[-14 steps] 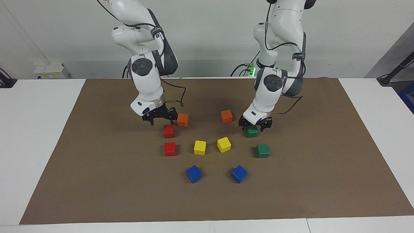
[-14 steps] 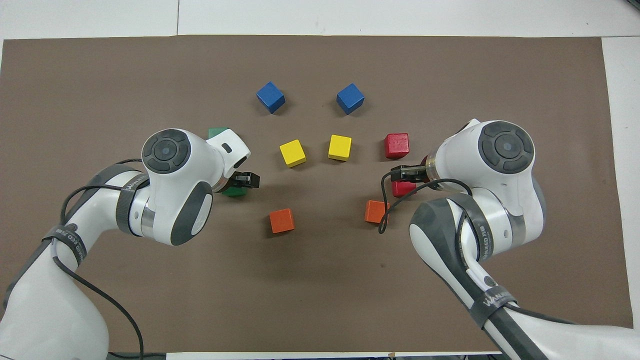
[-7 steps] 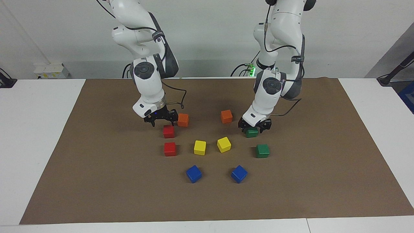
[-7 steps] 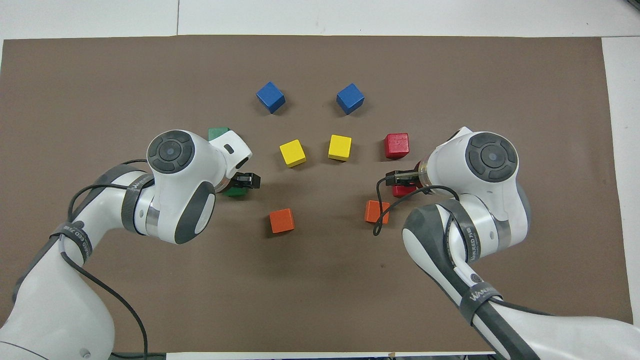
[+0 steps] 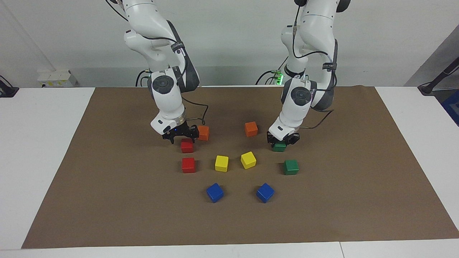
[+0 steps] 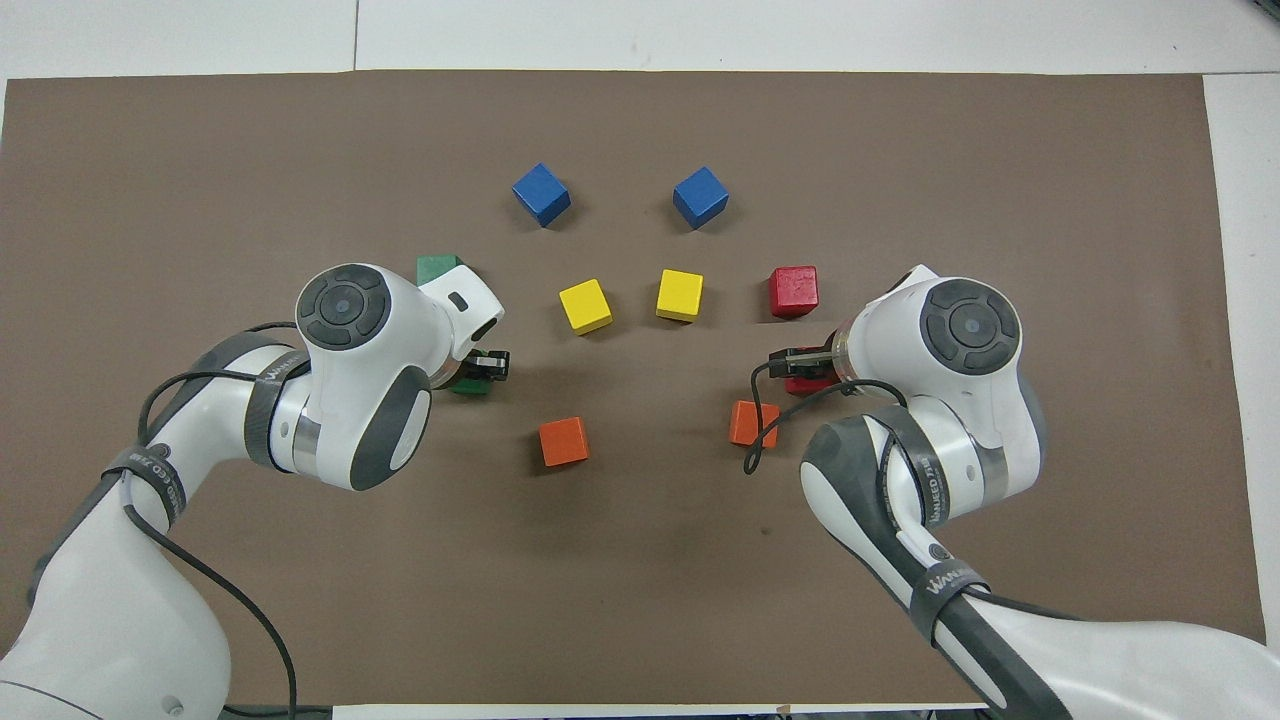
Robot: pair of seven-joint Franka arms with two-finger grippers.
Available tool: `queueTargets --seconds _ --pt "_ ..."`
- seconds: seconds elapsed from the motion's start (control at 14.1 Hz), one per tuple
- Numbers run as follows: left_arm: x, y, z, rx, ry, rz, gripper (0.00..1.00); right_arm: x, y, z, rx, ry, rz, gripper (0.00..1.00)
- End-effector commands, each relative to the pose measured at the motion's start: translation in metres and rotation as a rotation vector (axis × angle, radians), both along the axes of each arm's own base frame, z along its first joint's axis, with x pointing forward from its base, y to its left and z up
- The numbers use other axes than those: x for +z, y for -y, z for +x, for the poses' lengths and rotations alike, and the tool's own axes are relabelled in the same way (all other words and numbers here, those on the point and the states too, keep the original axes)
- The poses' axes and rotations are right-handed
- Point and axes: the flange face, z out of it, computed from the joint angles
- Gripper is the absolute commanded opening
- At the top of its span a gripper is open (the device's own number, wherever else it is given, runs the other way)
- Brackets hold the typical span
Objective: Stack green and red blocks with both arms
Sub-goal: 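Move green outward with the left gripper while the right gripper moves red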
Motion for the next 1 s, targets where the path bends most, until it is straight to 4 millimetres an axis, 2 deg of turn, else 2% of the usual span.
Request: queueTargets --seconds 0.0,0.07,0.21,0.28,0.43,0.5,0.57,0.64,0.71,0.78,0.85,0.92 --pt "0.017 -0.007 0.002 0.025 -0.010 0.000 0.00 -0.009 -0.002 -0.003 0.005 0.010 0.014 1.00" --pt "0.043 -0.018 0.011 0.047 -0.012 -0.003 0.00 -0.012 -0.002 -0.002 0.005 0.013 0.015 1.00" --pt "0.100 -0.055 0.025 0.098 -0.027 -0.001 0.00 -0.018 -0.003 -0.002 0.005 0.004 0.012 1.00" --pt "0.122 -0.080 0.028 0.133 -0.017 -0.005 0.00 -0.022 -0.003 -0.001 0.004 0.009 0.014 1.00" --pt "0.150 -0.135 0.030 0.176 -0.006 -0.010 0.00 -0.026 -0.004 0.000 0.005 0.012 0.014 0.98" --pt "0.160 -0.162 0.029 0.161 -0.003 -0.015 0.00 -0.027 -0.005 0.000 0.005 0.010 0.015 0.92" --pt "0.165 -0.190 0.026 0.125 -0.002 -0.018 0.00 -0.028 -0.004 0.000 0.005 0.009 0.013 0.74" --pt "0.166 -0.224 0.024 0.082 -0.011 -0.022 0.00 -0.027 -0.005 0.000 0.007 0.007 0.013 0.34" --pt "0.164 -0.254 0.022 0.060 -0.014 -0.024 0.00 -0.026 -0.008 0.000 0.015 0.003 0.012 0.07" --pt "0.162 -0.276 0.017 0.049 -0.009 -0.024 0.00 -0.024 -0.009 0.001 0.020 -0.003 0.010 0.00" --pt "0.156 -0.298 0.011 0.034 0.000 -0.026 0.00 -0.015 -0.006 0.010 0.024 -0.031 0.001 0.00" --pt "0.149 -0.312 0.006 0.023 0.009 -0.025 0.00 0.003 0.005 0.024 0.029 -0.051 -0.004 0.00"
